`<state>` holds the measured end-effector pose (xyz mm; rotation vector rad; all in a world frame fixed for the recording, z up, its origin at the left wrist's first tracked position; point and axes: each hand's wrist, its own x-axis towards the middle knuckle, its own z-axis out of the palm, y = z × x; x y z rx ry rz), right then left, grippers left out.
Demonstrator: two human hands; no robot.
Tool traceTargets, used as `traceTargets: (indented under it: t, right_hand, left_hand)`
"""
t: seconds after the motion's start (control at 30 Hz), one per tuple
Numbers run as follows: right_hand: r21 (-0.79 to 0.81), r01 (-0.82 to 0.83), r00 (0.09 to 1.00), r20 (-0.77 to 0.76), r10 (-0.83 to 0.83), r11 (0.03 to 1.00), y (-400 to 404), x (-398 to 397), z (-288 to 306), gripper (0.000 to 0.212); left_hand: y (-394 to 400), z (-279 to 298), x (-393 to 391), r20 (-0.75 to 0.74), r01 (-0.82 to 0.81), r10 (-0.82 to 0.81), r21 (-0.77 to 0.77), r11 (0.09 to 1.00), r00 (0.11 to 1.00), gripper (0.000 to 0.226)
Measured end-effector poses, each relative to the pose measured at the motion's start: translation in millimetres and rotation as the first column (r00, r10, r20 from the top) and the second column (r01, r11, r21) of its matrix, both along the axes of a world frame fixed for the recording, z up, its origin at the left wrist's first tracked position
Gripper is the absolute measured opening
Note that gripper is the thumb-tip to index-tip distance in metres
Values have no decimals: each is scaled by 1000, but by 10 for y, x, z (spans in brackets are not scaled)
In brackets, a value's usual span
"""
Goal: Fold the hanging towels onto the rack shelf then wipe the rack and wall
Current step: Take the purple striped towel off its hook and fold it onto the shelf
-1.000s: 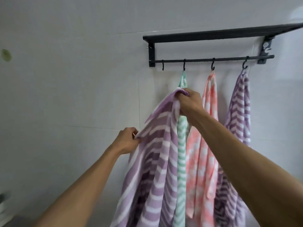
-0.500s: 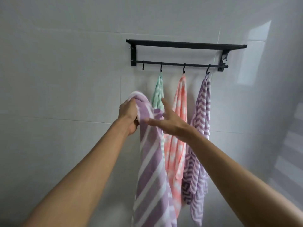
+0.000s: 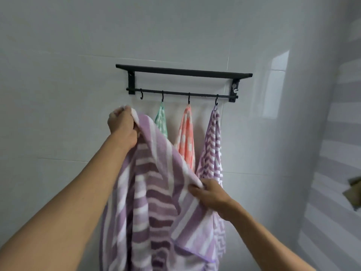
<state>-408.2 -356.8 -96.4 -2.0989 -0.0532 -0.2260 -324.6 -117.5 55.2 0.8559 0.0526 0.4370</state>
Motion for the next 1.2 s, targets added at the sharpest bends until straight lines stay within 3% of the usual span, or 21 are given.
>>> traceTargets:
  t: [0.07, 0.13, 0.2, 0.27, 0.4, 0.53, 0.6, 0.67, 0.73, 0.77, 0.83, 0.93, 1.03, 1.13, 1.2]
  right_hand:
    - [316, 36, 997, 48, -54, 948, -211, -38, 204, 24]
    - [496, 73, 991, 59, -117, 865, -353, -17, 461, 28]
    - [583, 58, 987, 88, -134, 810, -452, 25, 724, 28]
    - [620, 44, 986, 101, -136, 783, -521, 84, 904, 33]
    - [652, 23, 997, 43, -67, 758, -614, 171, 1025, 31]
    - [669, -6, 1000, 17, -7, 743, -732, 276, 1041, 31]
    - [696, -30, 999, 30, 13, 717, -800, 335, 1064, 29]
    - [706, -56, 998, 37, 42, 706, -885, 392, 1073, 26]
    - [661, -99, 994, 35, 101, 744, -945, 451, 1053, 26]
    - [627, -123, 990, 25, 138, 769, -976, 463, 1040, 30]
    - [574, -152, 982, -4, 189, 805, -1016, 474, 1006, 55]
    - [419, -268, 957, 13, 290, 867, -1055, 380, 945, 94]
    - [164, -380, 925, 74, 373, 910, -1046, 162, 816, 96]
    - [-30, -270, 934, 234, 269, 962, -984, 93, 645, 70]
    - [-53, -163, 923, 346, 171, 985, -959, 56, 582, 51]
  left_hand:
    - [-225, -116, 65, 85, 86, -107, 213, 973, 991, 59]
    - [-516, -267, -30, 74, 178, -243, 484, 857, 967, 60]
    - [-837, -440, -172, -28, 309, -392, 667, 678, 920, 46]
    - [-1098, -619, -262, -103, 419, -527, 741, 525, 844, 48]
    - [-1305, -869, -225, 13, 338, -633, 836, 431, 774, 96]
    - [-1436, -821, -277, 95, 17, -491, 976, 218, 866, 130]
    - [-1516, -830, -315, 184, -156, -461, 983, 97, 868, 130]
    - [-1621, -851, -355, 266, -236, -450, 964, 124, 853, 97]
    - [-1709, -840, -425, 348, -290, -299, 931, 222, 889, 57]
    - [-1751, -832, -444, 395, -346, -176, 903, 256, 902, 45]
    - [-1818, -796, -452, 414, -406, 11, 886, 222, 910, 27]
    - [-1897, -680, -518, 290, -335, 270, 932, 136, 918, 22]
    - [-1935, -521, -580, 195, -281, 491, 954, 106, 849, 21]
    - [-1933, -397, -610, 144, -232, 539, 968, 98, 830, 33]
    - [-1929, -323, -597, 133, -227, 551, 968, 106, 824, 42]
